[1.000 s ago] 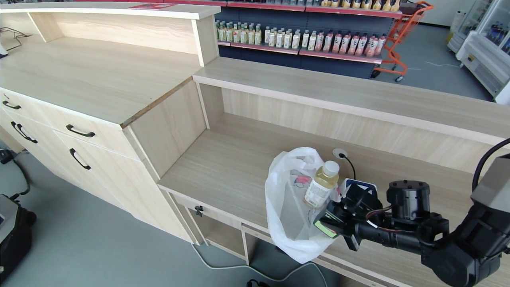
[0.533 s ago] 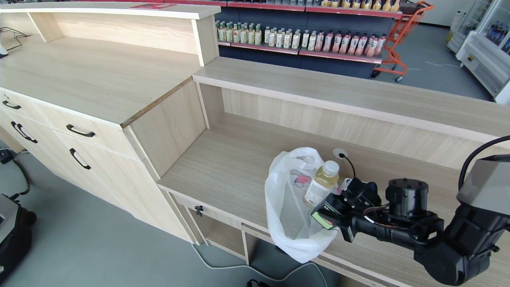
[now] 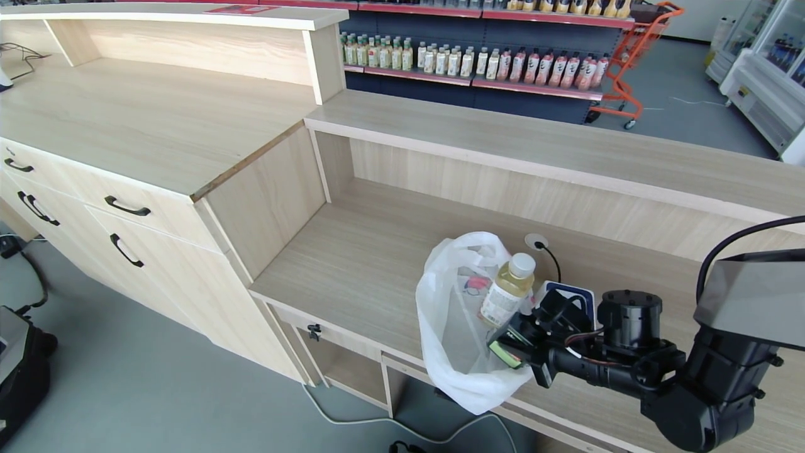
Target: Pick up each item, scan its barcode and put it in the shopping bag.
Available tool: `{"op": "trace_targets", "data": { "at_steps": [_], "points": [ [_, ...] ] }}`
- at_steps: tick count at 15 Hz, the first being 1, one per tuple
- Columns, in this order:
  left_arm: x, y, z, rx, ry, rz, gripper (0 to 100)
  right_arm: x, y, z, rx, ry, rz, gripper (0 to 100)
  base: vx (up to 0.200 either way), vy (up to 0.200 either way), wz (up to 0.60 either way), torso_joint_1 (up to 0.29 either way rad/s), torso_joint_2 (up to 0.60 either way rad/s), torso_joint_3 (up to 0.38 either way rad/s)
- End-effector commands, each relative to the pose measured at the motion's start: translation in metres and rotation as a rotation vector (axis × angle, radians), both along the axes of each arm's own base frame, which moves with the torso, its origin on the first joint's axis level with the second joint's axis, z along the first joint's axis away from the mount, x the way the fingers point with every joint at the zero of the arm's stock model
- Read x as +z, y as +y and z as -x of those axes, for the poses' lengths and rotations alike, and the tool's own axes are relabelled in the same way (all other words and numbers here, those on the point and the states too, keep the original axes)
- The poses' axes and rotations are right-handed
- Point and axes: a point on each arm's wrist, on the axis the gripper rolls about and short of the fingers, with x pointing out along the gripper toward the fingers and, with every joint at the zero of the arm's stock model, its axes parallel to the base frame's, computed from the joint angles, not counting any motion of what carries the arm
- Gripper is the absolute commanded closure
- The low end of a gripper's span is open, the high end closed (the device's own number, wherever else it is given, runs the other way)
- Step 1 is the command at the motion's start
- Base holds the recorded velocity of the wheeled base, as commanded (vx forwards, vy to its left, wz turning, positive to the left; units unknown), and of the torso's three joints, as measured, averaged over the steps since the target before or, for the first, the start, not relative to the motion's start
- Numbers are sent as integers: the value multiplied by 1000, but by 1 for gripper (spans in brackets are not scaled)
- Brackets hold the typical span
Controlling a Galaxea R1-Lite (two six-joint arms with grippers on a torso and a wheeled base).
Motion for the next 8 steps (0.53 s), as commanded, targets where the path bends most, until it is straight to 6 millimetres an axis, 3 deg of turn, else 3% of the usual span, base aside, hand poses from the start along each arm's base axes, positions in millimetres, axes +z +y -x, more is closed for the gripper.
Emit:
{"op": "trace_targets", "data": {
  "at_steps": [1,8],
  "points": [
    [0,0,0,0,0,0,0,-8,0,-3,-2,15,5,100,0,0,0,0,0,0],
    [0,0,0,0,0,0,0,-19,-1,-4,-7,38,13,100,0,0,0,0,0,0]
  ]
}}
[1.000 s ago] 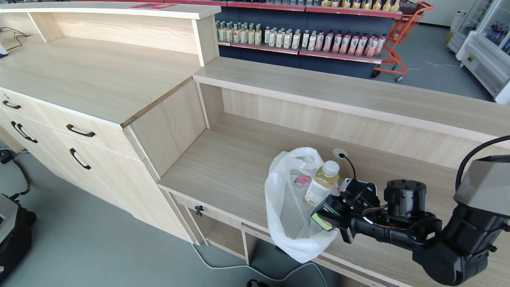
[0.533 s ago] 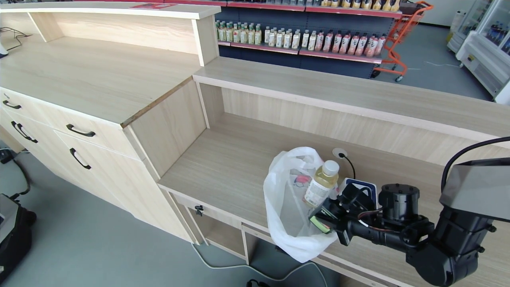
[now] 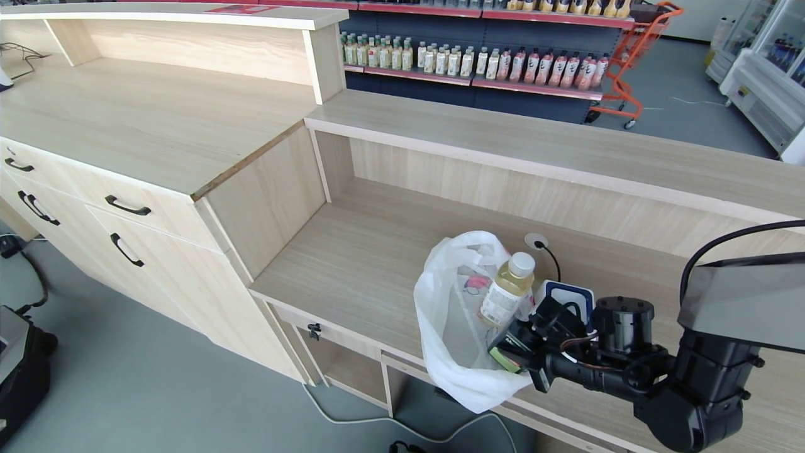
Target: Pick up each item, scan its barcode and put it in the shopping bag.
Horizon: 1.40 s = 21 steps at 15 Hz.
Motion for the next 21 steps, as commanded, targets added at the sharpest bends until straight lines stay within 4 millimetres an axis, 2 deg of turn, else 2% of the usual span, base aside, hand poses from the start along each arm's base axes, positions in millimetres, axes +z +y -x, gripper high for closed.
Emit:
{"op": "trace_targets", "data": {
  "at_steps": [1,4,5,9,11,14,15,16,17,19,21],
  "points": [
    [0,0,0,0,0,0,0,-3,1,0,2,10,3,100,0,0,0,0,0,0],
    [0,0,0,0,0,0,0,-5,-1,0,-3,15,5,100,0,0,0,0,0,0],
    [0,0,0,0,0,0,0,-4,-1,-1,-4,13,4,0,0,0,0,0,0,0],
    [0,0,0,0,0,0,0,12,0,-1,-3,-29,-13,0,0,0,0,0,0,0],
    [0,0,0,0,0,0,0,38,0,2,-9,-86,-55,0,0,0,0,0,0,0],
    [0,0,0,0,0,0,0,80,-7,20,-26,-86,-84,0,0,0,0,0,0,0],
    [0,0,0,0,0,0,0,107,-13,39,-31,-79,-98,0,0,0,0,0,0,0],
    [0,0,0,0,0,0,0,115,-15,46,-32,-79,-100,0,0,0,0,0,0,0],
    [0,0,0,0,0,0,0,136,-22,70,-35,-83,-103,0,0,0,0,0,0,0],
    [0,0,0,0,0,0,0,157,-36,101,-57,-99,-97,0,0,0,0,0,0,0],
    [0,0,0,0,0,0,0,177,-51,122,-117,-176,-106,0,0,0,0,0,0,0]
  ]
}}
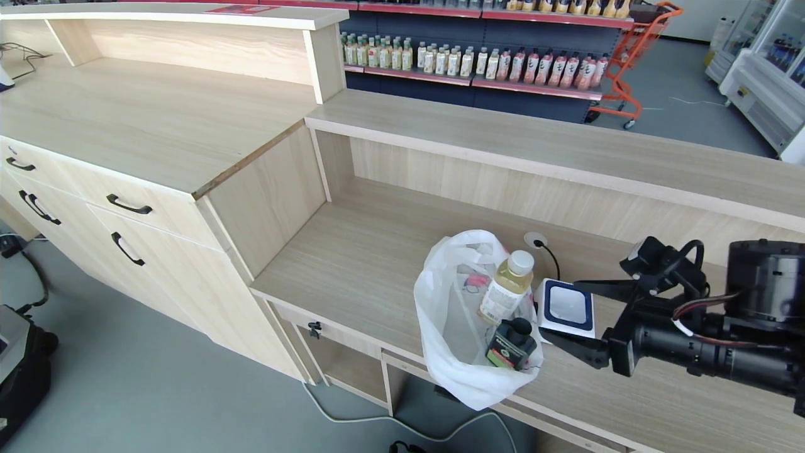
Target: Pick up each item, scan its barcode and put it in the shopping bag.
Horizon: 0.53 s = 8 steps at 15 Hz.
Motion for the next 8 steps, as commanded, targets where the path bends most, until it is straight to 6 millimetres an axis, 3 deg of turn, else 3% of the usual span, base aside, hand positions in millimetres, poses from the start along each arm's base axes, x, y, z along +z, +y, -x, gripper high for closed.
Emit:
{"op": "trace_targets", "data": {
  "at_steps": [1,4,8],
  "points": [
    [0,0,0,0,0,0,0,44,-27,45,-117,-175,-22,0,0,0,0,0,0,0],
    [0,0,0,-1,0,0,0,53,-41,63,-358,-217,24,0,0,0,-600,1,2,5],
    [0,0,0,0,0,0,0,50,-56,89,-616,-234,29,0,0,0,-600,5,5,4]
  ]
}}
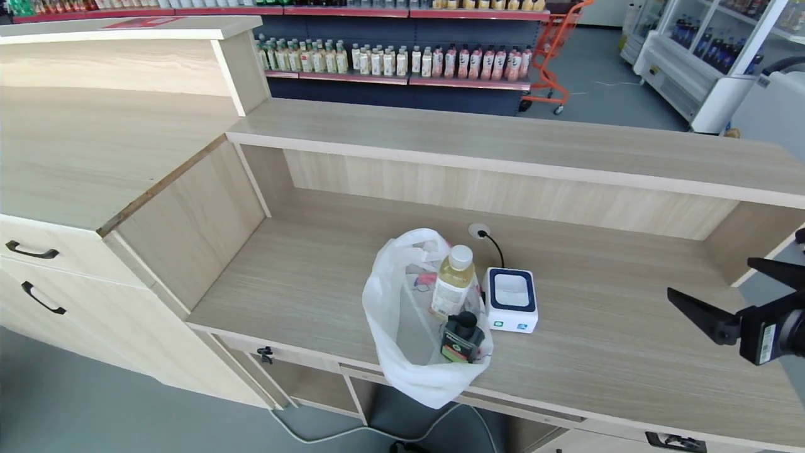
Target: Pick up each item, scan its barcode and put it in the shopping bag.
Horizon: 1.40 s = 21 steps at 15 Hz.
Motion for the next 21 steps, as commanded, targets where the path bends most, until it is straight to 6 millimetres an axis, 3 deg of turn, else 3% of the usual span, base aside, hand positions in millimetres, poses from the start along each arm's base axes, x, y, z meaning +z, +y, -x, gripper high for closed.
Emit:
{"op": "trace_targets", "data": {
  "at_steps": [1,4,7,12,16,21],
  "points": [
    [0,0,0,0,0,0,0,0,-7,31,-75,-76,-35,0,0,0,-600,2,2,7],
    [0,0,0,0,0,0,0,-26,-10,72,-83,-106,-147,0,0,0,0,0,0,0],
    [0,0,0,0,0,0,0,-65,-16,107,-234,-127,-151,0,0,0,0,0,0,0],
    [0,0,0,0,0,0,0,-98,-23,155,-249,-168,-256,0,0,0,0,0,0,0],
    [0,0,0,0,0,0,0,-107,-21,159,-290,-139,-282,0,0,0,0,0,0,0],
    [0,0,0,0,0,0,0,-114,-15,170,-100,-189,-299,0,0,0,0,0,0,0]
  ]
}}
